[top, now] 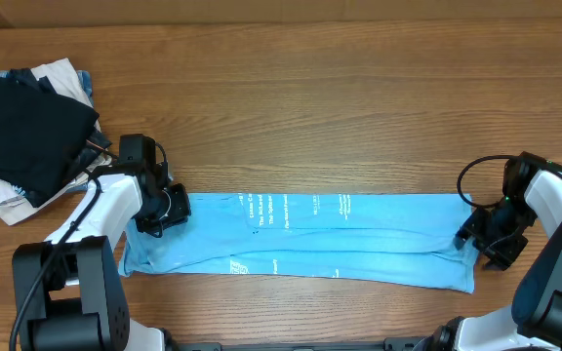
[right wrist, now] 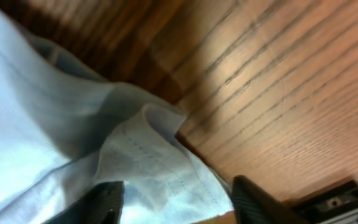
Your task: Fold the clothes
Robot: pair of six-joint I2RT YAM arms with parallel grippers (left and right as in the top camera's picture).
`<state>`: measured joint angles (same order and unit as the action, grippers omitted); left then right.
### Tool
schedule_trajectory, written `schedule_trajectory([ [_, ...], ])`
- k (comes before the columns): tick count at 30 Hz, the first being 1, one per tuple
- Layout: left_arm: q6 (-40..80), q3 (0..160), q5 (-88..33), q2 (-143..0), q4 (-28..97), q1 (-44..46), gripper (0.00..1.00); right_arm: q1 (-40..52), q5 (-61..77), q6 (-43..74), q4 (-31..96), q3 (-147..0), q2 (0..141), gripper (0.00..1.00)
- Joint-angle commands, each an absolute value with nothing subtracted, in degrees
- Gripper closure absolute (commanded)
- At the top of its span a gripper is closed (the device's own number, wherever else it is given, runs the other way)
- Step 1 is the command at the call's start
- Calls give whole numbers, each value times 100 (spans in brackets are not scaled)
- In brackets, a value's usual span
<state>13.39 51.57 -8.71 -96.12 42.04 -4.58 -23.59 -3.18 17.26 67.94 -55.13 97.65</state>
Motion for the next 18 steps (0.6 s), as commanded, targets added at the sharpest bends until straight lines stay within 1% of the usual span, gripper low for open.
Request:
schedule_trajectory([
  [1, 1376, 5109, -703, -9524, 4213, -451, 74, -2383, -242, 1658, 6709, -5634, 9631, 31],
  [10, 1378, 5109, -705, -9524, 4215, -451, 73, -2388, -224, 1474, 6458, -5636, 9631, 30],
  [14, 1378, 5109, -705, -9524, 4219, -451, 73, -2467, -99, 1441, 6477, -5701, 9631, 26],
  [16, 1378, 5109, -705, -9524, 4217, -451, 73, -2550, 99, 1160, 6475, -5782, 9631, 24],
  [18, 1378, 5109, -705, -9524, 4217, -451, 73, -2648, 196, 1149, 6484, -5865, 9631, 22],
])
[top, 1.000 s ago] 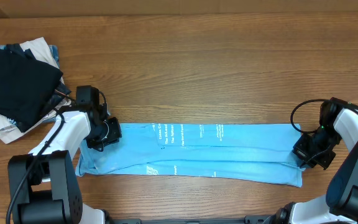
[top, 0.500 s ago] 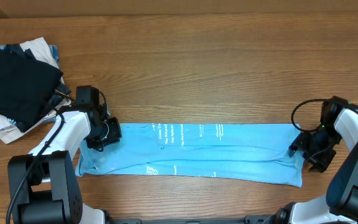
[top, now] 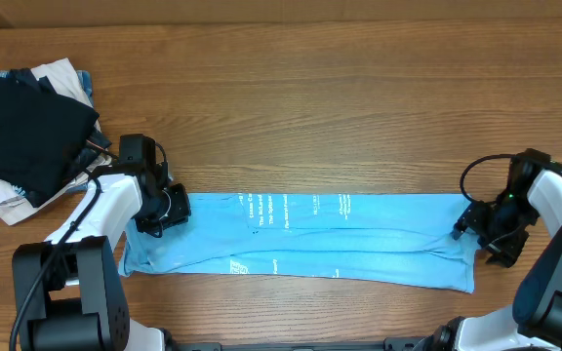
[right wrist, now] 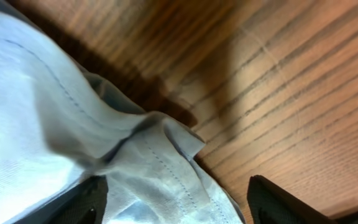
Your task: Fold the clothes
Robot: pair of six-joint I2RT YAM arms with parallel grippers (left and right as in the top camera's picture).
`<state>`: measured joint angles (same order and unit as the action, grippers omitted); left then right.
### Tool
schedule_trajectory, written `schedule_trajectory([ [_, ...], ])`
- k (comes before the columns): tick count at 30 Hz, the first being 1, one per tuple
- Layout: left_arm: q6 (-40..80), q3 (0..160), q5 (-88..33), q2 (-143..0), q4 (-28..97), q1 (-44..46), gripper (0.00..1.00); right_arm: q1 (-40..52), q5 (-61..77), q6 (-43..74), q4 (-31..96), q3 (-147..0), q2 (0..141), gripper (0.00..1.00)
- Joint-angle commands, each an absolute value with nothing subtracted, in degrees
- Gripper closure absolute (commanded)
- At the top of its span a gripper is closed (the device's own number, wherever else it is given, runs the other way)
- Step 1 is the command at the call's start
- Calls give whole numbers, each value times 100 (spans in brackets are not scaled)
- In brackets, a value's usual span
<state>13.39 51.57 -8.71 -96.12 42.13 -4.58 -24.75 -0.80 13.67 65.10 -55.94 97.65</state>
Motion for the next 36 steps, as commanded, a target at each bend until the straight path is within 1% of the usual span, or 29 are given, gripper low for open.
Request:
schedule_trajectory([
  [1, 1378, 5109, -705, -9524, 4217, -451, 73, -2694, 242, 1144, 6477, -5894, 9631, 22],
  [3, 1378, 5109, -705, -9524, 4217, -451, 72, -2777, 340, 991, 6410, -5900, 9631, 17],
  [11, 1378, 5109, -705, -9524, 4217, -451, 72, -2858, 827, 552, 6189, -5830, 9644, 12],
  [15, 1378, 5109, -705, -9524, 4276, -451, 69, -2858, 886, 554, 5905, -5557, 9684, 11],
  [20, 1376, 5109, -707, -9524, 4416, -451, 69, -2856, 954, 554, 5647, -5247, 9824, 10],
  [24, 1378, 5109, -705, -9524, 4510, -451, 68, -2856, 1354, 552, 5577, -5100, 9830, 12],
  [26, 1378, 5109, -707, -9524, 4541, -451, 68, -2856, 1503, 548, 5601, -5100, 9830, 16],
  [28, 1378, 5109, -709, -9524, 4567, -451, 68, -2856, 1557, 550, 5614, -5100, 9830, 25],
  [31, 1378, 5109, -711, -9524, 4628, -451, 67, -2851, 1557, 550, 5601, -5100, 9830, 54],
  [32, 1378, 5109, -711, -9524, 4648, -451, 67, -2851, 1557, 552, 5601, -5100, 9830, 60],
  [35, 1380, 5109, -775, -9524, 4648, -451, 68, -2851, 1557, 552, 5594, -5100, 9830, 74],
  [36, 1380, 5111, -821, -9524, 4628, -451, 68, -2851, 1557, 554, 5586, -5100, 9830, 82],
])
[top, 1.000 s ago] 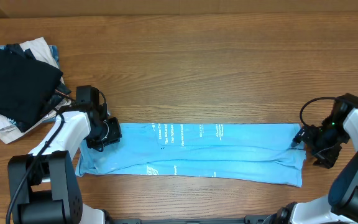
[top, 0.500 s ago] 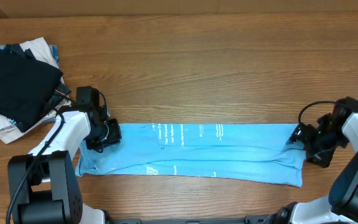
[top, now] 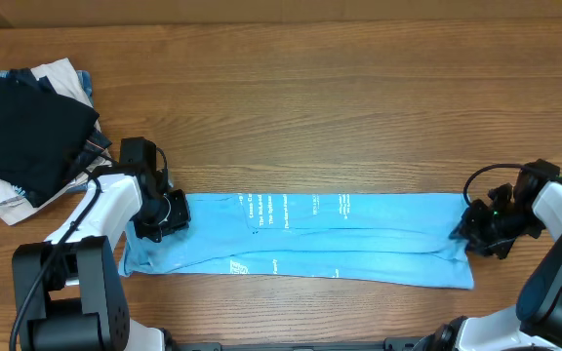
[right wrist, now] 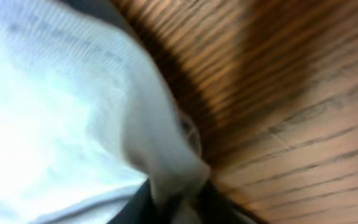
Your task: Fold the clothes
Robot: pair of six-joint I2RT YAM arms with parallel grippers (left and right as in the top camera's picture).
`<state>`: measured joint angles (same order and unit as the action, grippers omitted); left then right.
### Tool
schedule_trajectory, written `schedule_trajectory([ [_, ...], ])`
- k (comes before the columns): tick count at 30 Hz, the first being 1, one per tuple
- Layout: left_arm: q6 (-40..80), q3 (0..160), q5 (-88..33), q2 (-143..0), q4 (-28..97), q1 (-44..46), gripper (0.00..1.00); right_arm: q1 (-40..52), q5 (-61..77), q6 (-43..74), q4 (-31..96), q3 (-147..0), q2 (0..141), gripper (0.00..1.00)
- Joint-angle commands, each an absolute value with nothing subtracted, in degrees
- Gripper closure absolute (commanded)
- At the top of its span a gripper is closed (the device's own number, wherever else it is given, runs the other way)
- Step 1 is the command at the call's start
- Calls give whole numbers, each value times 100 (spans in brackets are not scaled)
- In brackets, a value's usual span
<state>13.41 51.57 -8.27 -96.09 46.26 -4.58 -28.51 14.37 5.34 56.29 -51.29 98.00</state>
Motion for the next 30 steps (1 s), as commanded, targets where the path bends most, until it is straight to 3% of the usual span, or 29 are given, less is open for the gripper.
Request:
schedule_trajectory([
  [1, 1380, 5111, -1009, -9524, 4519, -451, 69, -2851, 1559, 558, 5564, -5103, 9830, 96],
  [16, 1380, 5111, -1315, -9524, 3205, -370, 70, -2727, 1809, 790, 4880, -5568, 9828, 96],
  [26, 1505, 5118, -2381, -9522, 4018, -370, 71, -2727, 1809, 792, 4757, -5568, 9828, 96],
  [30, 1503, 5118, -2040, -9522, 4211, -373, 70, -2727, 1809, 792, 4762, -5568, 9828, 96],
])
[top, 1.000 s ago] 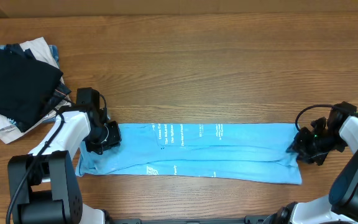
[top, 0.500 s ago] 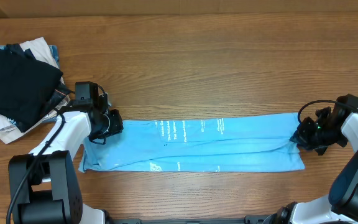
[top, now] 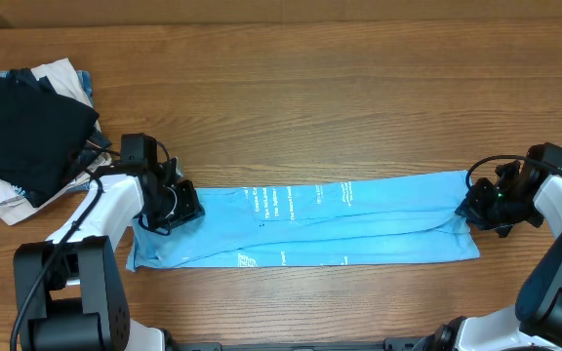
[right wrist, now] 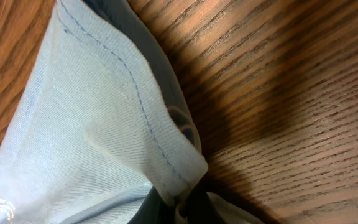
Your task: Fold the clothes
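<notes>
A light-blue shirt (top: 330, 229), folded into a long strip, lies across the near part of the table. My left gripper (top: 176, 207) sits on the strip's far left corner and appears shut on it; the overhead view hides its fingertips. My right gripper (top: 468, 207) is at the far right corner. In the right wrist view my gripper (right wrist: 182, 202) is shut on the stitched hem of the shirt (right wrist: 92, 124), and the cloth bunches between the dark fingers. The strip's far edge is drawn taut between both grippers.
A pile of dark and white clothes (top: 27, 127) lies at the far left corner. The wooden table (top: 310, 97) stretches behind the strip. The arm bases stand at the near edge on both sides.
Both grippers have shifted with the shirt's far corners. The far edge now runs taut and slanted up to the right, and the strip sits a little further right.
My right gripper stood open around the shirt's right corner hem, then was still open and closer in. By the last earlier moment it had shut on the hem. The left gripper stayed at the left corner throughout. Now both ends have moved and the strip is stretched.
</notes>
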Robot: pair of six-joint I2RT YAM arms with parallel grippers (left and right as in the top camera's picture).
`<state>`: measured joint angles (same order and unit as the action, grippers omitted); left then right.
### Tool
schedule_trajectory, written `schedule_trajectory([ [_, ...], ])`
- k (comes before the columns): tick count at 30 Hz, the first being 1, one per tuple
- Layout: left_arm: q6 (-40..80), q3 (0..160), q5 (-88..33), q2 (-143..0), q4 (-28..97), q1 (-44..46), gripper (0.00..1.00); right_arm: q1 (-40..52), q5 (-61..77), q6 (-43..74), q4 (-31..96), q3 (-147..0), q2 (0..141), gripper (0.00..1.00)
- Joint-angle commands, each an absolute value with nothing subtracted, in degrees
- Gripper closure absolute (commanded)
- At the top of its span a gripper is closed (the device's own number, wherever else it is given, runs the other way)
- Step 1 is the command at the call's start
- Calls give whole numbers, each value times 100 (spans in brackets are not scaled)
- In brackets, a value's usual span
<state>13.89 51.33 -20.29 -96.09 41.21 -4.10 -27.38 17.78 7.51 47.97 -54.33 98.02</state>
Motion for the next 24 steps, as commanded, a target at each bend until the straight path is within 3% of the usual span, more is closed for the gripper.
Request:
schedule_trajectory([
  [1, 1503, 5116, -1806, -9522, 4246, -373, 70, -2727, 1809, 792, 4764, -5568, 9828, 96],
  [6, 1385, 5028, -244, -9535, 3957, -366, 72, -2727, 1811, 792, 4805, -5568, 9828, 96],
  [24, 919, 4904, 145, -10165, 1468, -373, 75, -2720, 1811, 902, 4047, -5568, 9828, 96],
])
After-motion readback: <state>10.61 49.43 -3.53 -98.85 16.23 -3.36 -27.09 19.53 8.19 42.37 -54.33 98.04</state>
